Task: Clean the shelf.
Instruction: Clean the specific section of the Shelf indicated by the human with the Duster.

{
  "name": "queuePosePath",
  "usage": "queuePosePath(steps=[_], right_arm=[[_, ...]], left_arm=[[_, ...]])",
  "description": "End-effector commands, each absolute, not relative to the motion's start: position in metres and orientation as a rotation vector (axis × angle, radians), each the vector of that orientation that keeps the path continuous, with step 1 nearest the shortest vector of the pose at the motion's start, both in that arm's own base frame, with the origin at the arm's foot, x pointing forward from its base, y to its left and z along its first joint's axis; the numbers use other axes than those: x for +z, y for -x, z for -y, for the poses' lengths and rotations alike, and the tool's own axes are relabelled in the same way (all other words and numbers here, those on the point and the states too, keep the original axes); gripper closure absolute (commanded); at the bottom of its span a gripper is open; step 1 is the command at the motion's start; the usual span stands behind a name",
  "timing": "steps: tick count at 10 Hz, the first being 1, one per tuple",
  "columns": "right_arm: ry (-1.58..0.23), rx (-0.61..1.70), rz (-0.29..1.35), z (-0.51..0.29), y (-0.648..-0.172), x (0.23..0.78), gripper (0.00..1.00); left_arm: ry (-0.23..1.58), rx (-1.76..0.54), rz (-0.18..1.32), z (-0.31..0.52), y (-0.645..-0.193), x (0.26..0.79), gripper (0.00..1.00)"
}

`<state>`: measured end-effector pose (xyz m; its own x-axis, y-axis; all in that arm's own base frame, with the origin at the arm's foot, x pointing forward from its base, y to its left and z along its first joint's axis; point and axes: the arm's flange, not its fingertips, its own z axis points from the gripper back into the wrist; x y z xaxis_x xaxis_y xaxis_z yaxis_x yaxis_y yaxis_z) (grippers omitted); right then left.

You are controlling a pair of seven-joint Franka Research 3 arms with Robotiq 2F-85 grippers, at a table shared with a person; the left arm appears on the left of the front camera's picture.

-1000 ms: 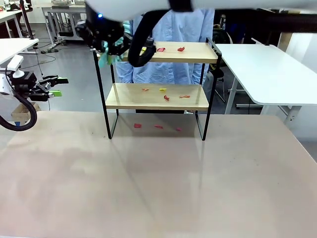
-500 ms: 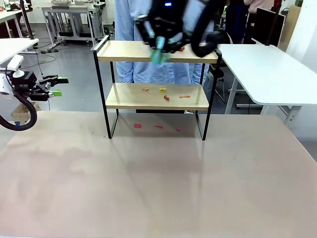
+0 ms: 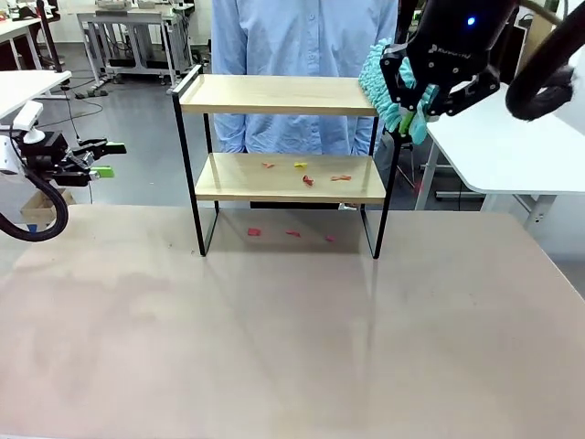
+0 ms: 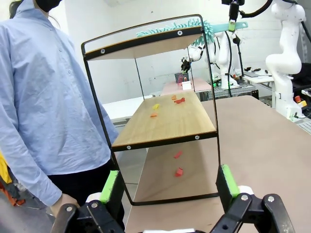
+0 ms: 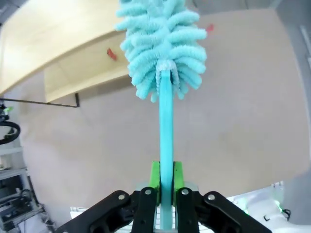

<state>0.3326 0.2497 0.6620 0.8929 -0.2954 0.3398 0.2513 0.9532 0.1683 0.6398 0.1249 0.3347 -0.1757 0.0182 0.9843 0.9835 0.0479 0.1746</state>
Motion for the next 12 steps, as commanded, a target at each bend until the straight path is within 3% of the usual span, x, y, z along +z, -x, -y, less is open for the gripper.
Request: queuePosePath(steps=[1,2,4,6,9,12], right_arm=[[-0.164,-0.084,0.496,-0.271,-0.333,0.660,0.87],[-0.121,-0.284,0.371,-0.250,-0.333,0.662,0.87],[-0.121,-0.284,0.371,-0.250,-0.333,0.662,0.87],[-0.208,-0.105,0.468,-0.252,-0.320,0.682,0.87],[-0.446,0.195,0.436,-0.220,-0.292,0.701,0.87],[-0.467,0.507,0.239,-0.212,-0.273,0.688,0.87]], left_arm=[[1.094,-1.300,1.381,-0.124,-0.639,0.338,0.00],[1.094,-1.300,1.381,-0.124,-0.639,0.338,0.00],[1.094,-1.300,1.381,-0.124,-0.639,0.338,0.00],[1.094,-1.300,1.381,-0.124,-0.639,0.338,0.00],[1.094,-1.300,1.381,-0.124,-0.639,0.338,0.00],[1.094,-1.300,1.381,-0.124,-0.639,0.338,0.00]])
